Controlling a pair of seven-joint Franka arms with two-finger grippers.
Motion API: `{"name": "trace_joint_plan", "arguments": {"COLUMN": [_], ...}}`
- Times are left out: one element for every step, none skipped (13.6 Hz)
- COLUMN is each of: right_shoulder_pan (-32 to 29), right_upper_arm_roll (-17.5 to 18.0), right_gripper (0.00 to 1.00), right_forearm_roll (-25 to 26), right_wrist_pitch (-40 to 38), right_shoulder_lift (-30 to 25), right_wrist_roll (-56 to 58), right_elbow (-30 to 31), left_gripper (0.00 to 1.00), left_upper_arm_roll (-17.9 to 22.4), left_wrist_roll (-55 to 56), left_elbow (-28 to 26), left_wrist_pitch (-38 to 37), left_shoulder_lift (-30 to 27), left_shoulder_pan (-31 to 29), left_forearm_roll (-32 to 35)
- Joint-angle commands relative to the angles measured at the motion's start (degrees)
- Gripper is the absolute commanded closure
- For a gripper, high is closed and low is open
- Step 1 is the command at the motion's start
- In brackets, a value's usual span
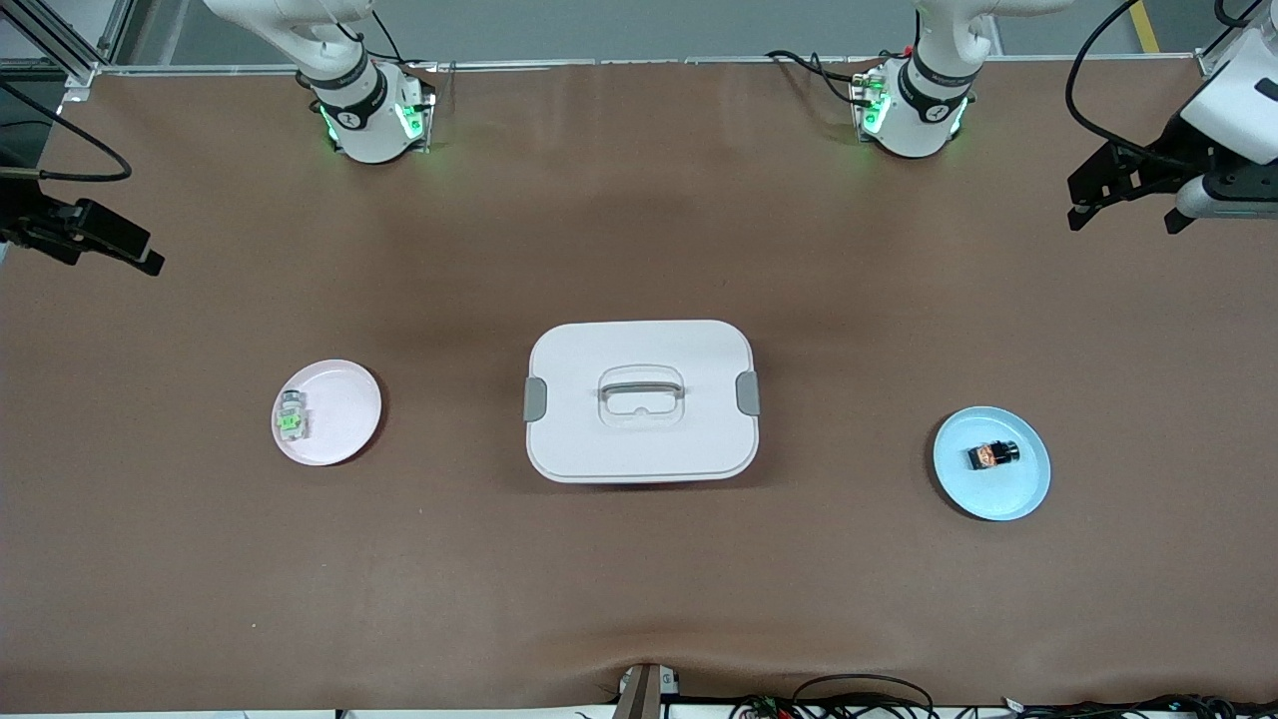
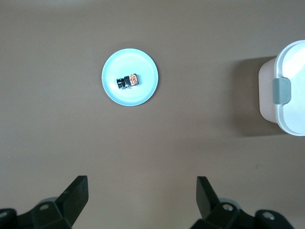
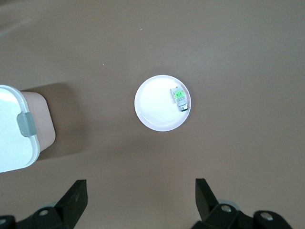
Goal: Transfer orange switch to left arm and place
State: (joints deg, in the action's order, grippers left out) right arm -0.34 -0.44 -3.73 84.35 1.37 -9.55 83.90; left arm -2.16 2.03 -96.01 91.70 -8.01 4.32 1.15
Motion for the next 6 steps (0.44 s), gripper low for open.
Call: {"name": "trace_joint_plan", "arguments": {"right_shoulder_pan": [-0.28,-0.37,-0.45,-0.28,-0.19,-0.10], "right_upper_arm_roll": [0.00,0.00,0.00,0.00,0.09,0.17], "right_gripper": [0.00,0.00,0.00,0.00,0.00,0.00], "right_forearm_roll": [-0.67,-0.67,-0.67,-0.67,-0.67,-0.67], "right_wrist_pitch": [-0.23,-0.23,-0.23,-0.06,-0.23,-0.41], "right_shoulder_lift": [-1.10,-1.10,-1.10,-1.02,-1.02,-1.02], "right_wrist_roll": [0.23,0.49,0.58,0.58,0.58,0.58], "right_elbow": [0.65,0.65,0.65,0.65,0.65,0.65], "left_gripper": [0.00,0.00,0.00,0.00,0.00,0.00], "left_upper_arm_roll": [0.05,0.05,0.05,0.05,0.05,0.05], "left_wrist_roll": [-0.80,-0.88,-0.88,-0.97,-0.97,-0.88], "left_elbow": [2.49,2.49,2.49,2.49,2.49,2.49], "left_wrist_pitch": [-1.34,-1.34,-1.43,-1.34,-1.34,-1.43], "left_shoulder_lift": [1.86,1.95,1.95,2.12,2.21,2.21], "left_shoulder_pan": [-0.10,-0.10,-0.10,-0.10,-0.10,-0.01], "left_forearm_roll": [0.26,0.26,0.26,0.26,0.17,0.08]}}
